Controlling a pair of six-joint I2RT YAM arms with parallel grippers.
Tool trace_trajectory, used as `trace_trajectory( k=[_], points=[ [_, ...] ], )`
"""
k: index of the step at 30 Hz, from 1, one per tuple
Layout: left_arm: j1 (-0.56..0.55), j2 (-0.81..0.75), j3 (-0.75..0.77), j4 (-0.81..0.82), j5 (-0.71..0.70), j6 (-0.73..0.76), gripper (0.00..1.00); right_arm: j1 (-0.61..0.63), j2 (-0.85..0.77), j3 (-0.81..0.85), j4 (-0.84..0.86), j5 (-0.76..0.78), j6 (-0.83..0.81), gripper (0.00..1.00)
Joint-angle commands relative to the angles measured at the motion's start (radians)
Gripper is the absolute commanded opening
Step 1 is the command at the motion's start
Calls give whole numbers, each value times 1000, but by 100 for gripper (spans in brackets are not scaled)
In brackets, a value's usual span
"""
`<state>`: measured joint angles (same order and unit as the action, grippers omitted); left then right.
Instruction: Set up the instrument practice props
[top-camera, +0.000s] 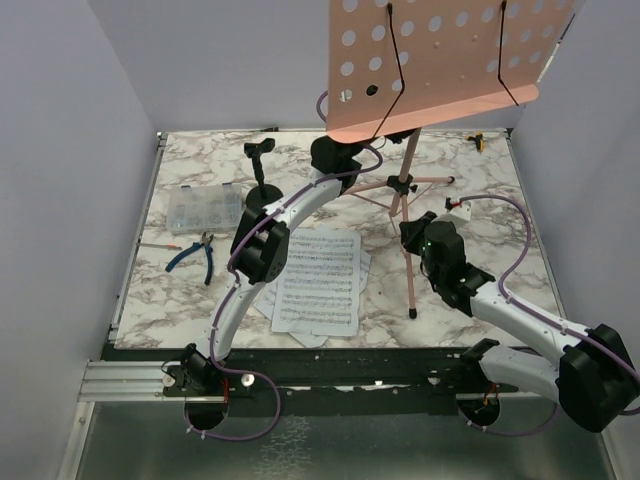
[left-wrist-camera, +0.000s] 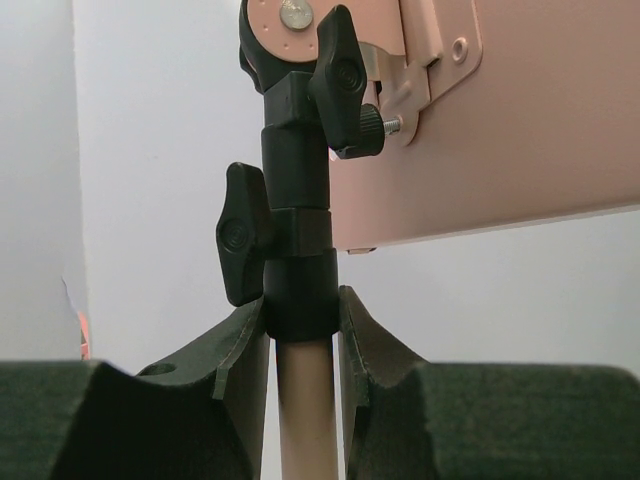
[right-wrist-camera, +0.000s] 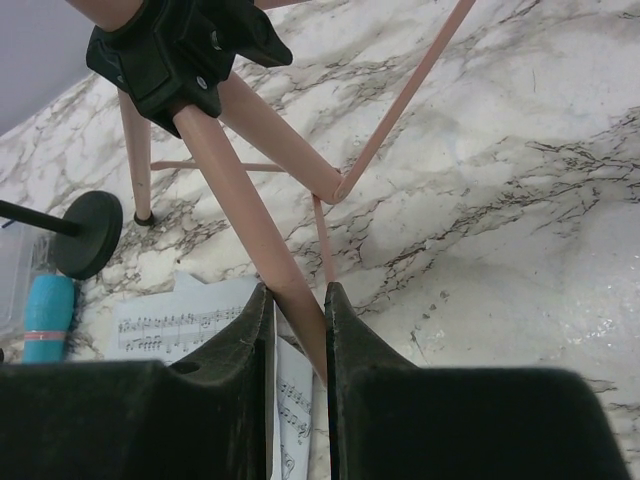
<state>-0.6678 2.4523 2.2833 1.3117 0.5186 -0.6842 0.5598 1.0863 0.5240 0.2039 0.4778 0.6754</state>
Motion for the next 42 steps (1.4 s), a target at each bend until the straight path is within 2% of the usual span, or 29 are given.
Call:
trace_trajectory(
  k=[1, 4, 6, 15, 22, 29, 42],
  points=[
    [-16, -36, 6, 148, 11, -8, 29, -11, 45, -52, -4, 40, 111, 1],
    [-16, -52, -28, 157, 13, -1, 50, -12, 44, -55, -4, 45, 77, 1],
    [-16, -63, -49, 164, 16, 4, 58, -11, 40, -53, -7, 46, 53, 1],
    [-7, -104, -139, 189, 23, 23, 76, -11, 31, -50, -1, 46, 3, 1],
    [10, -152, -292, 238, -10, 33, 98, -12, 33, -49, 3, 42, -16, 1],
    [42, -181, -466, 302, -94, 26, 99, -12, 26, -47, -1, 39, -28, 1],
    [66, -327, -918, 351, -244, 122, 99, -12, 23, -44, -11, 28, -45, 1]
  ],
)
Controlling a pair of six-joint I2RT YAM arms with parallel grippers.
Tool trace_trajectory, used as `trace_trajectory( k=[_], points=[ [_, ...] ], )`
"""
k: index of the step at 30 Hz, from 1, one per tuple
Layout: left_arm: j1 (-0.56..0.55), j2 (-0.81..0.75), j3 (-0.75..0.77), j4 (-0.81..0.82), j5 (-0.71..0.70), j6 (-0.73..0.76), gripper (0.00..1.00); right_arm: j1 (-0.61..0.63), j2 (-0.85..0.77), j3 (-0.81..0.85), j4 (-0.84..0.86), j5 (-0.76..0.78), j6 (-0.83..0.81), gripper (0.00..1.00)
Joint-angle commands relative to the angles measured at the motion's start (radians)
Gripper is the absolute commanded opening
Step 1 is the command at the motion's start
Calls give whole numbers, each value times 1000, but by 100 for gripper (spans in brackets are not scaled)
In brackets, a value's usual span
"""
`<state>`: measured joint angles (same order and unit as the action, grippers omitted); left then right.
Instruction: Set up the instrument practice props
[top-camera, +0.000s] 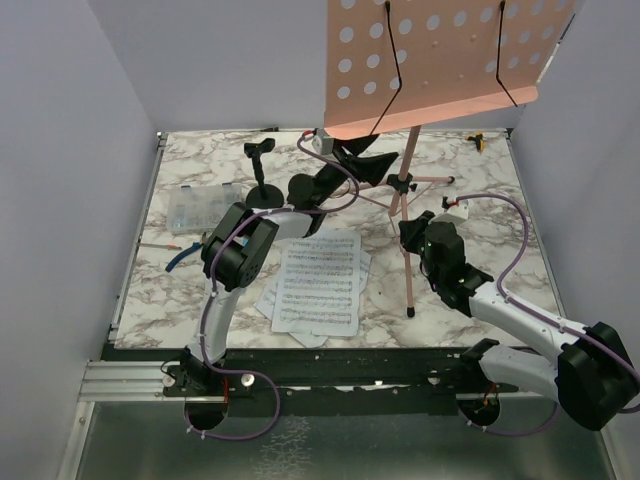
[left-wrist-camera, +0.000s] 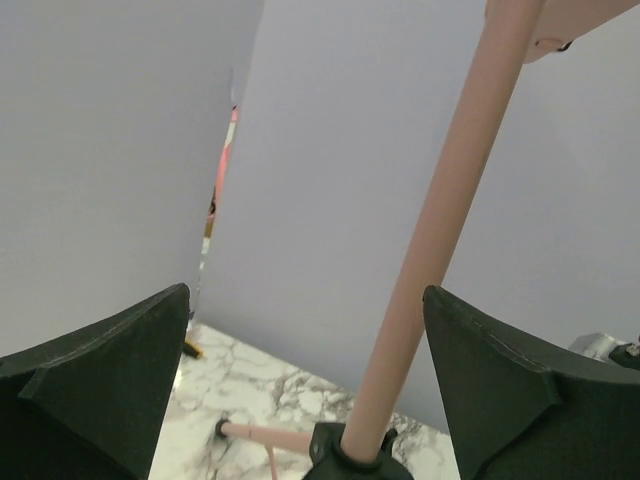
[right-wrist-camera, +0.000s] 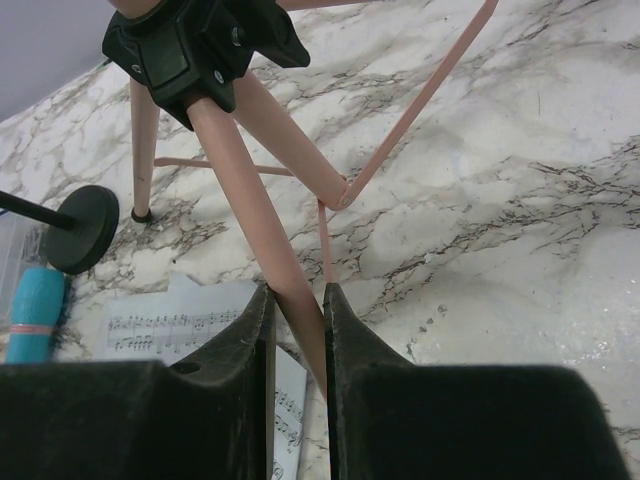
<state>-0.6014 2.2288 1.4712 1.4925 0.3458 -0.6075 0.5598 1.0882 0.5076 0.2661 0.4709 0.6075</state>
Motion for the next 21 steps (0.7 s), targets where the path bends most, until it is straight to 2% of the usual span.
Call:
trace_trajectory(
  k=[1, 7, 12, 15, 19, 21],
  points=[
    [0, -119, -142, 170, -82, 56, 99, -12, 21, -27, -74, 34, 22, 1],
    [0, -213, -347, 162, -185, 102, 99, -12, 20, -23, -75, 23, 19, 1],
    [-3, -278, -466, 114, -209, 125, 99, -12, 20, -22, -67, 2, -5, 1],
    [-6, -322, -529, 63, -222, 135, 99, -12, 14, -24, -61, -2, -12, 1],
    [-23, -392, -618, -14, -307, 125, 99, -12, 12, -26, -61, -1, -18, 1],
    [-43, -431, -640, -104, -336, 159, 99, -12, 12, -26, -59, -5, -24, 2]
  ],
)
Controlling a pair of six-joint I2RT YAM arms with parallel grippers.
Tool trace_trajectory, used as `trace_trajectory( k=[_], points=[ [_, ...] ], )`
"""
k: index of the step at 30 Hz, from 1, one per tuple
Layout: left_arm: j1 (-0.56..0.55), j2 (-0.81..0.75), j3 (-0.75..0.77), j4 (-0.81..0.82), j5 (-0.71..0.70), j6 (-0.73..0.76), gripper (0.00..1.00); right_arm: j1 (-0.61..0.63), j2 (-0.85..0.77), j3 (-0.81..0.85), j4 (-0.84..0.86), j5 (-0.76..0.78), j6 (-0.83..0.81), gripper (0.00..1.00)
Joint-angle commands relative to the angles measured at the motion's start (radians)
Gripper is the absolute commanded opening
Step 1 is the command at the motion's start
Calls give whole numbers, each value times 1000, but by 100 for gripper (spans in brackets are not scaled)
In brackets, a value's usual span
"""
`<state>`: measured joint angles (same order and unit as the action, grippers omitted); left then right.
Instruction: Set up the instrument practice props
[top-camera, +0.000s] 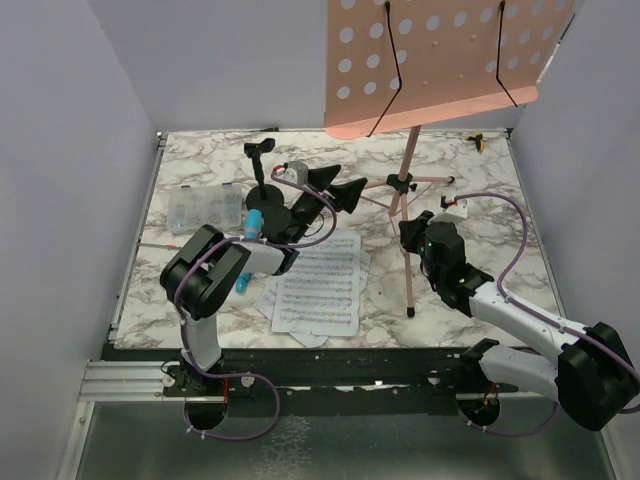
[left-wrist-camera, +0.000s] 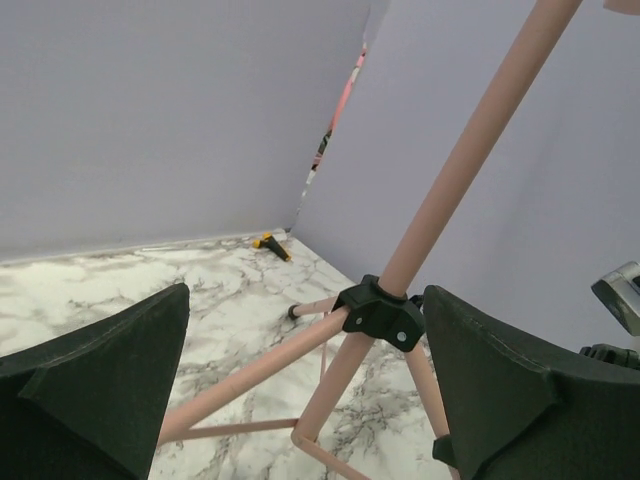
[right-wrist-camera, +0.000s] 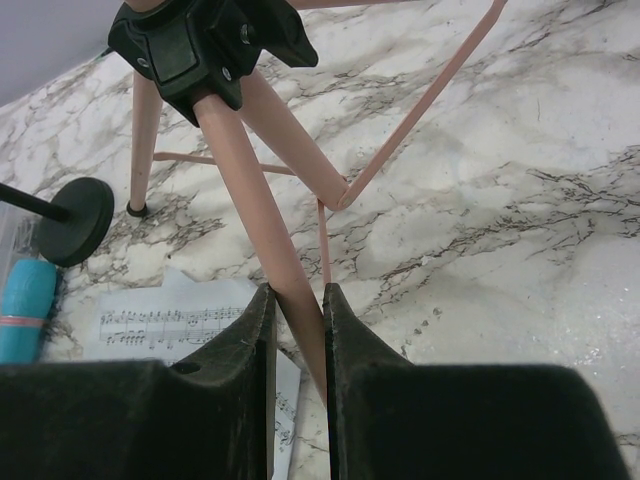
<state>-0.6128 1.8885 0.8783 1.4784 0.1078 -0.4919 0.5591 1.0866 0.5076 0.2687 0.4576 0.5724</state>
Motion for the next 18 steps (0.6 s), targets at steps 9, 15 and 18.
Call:
trace_trajectory(
  k=[9, 15, 18],
  points=[
    [-100, -187, -15, -481, -171, 279, 99, -11, -18, -36, -11, -31, -71, 27],
    [-118, -163, 90, -713, -207, 453, 95, -11, -25, -22, -14, -50, -108, 41],
    [-122, -137, 127, -759, -227, 518, 95, -11, -19, -18, -10, -82, -125, 43]
  ],
)
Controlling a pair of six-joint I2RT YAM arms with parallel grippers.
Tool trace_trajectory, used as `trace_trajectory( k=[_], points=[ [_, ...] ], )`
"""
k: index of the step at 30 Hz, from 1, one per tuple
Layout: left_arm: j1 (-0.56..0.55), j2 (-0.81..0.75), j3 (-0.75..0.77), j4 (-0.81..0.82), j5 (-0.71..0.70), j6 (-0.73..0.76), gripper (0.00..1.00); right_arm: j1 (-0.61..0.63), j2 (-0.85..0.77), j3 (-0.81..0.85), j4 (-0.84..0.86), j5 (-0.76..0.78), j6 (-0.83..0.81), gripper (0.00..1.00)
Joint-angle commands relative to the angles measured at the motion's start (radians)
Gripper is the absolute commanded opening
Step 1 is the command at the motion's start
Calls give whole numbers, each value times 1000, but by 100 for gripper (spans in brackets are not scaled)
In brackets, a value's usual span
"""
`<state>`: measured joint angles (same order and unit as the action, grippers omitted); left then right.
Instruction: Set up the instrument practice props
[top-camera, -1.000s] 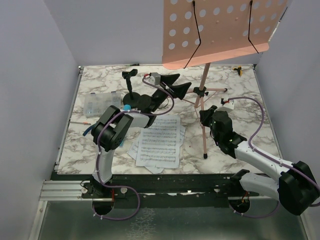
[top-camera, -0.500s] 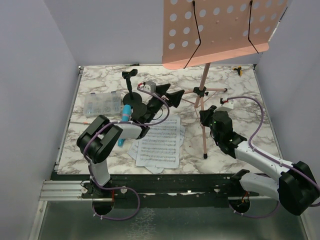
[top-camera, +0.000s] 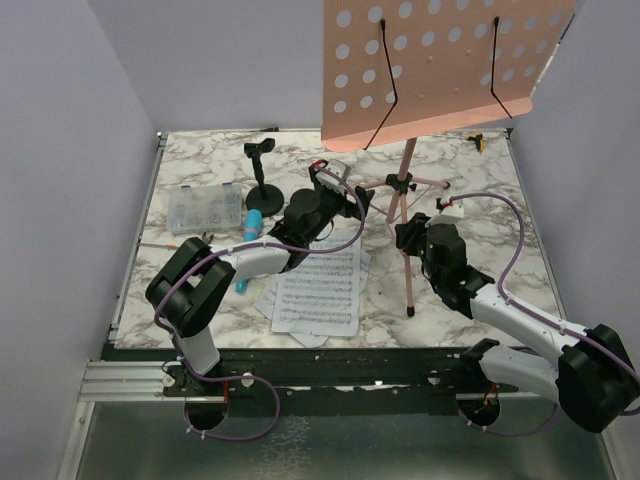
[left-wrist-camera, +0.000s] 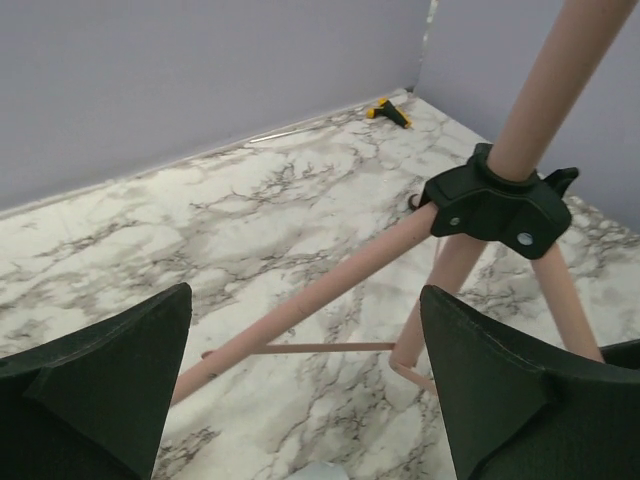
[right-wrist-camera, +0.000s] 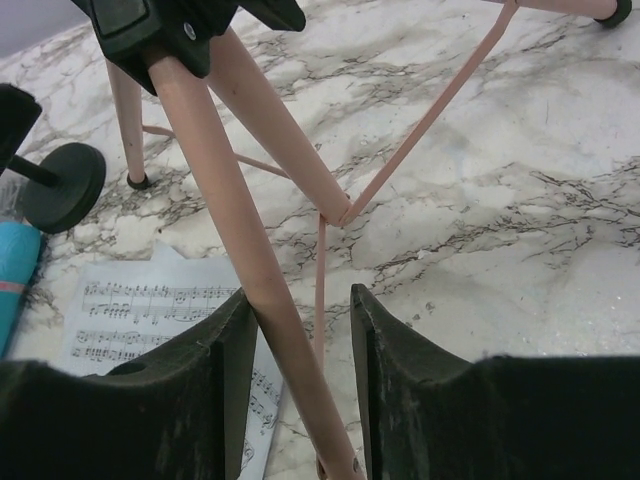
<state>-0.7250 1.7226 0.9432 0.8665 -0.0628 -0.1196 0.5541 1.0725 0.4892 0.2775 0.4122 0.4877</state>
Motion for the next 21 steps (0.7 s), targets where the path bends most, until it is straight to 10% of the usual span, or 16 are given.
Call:
trace_trajectory(
  k=[1, 21],
  points=[
    [-9, 41, 79, -164, -60, 163, 95, -6, -1, 2, -13, -52, -49, 43],
    [-11, 229, 293, -272, -7, 268, 76, -6, 42, 11, -13, -142, -94, 48]
  ],
)
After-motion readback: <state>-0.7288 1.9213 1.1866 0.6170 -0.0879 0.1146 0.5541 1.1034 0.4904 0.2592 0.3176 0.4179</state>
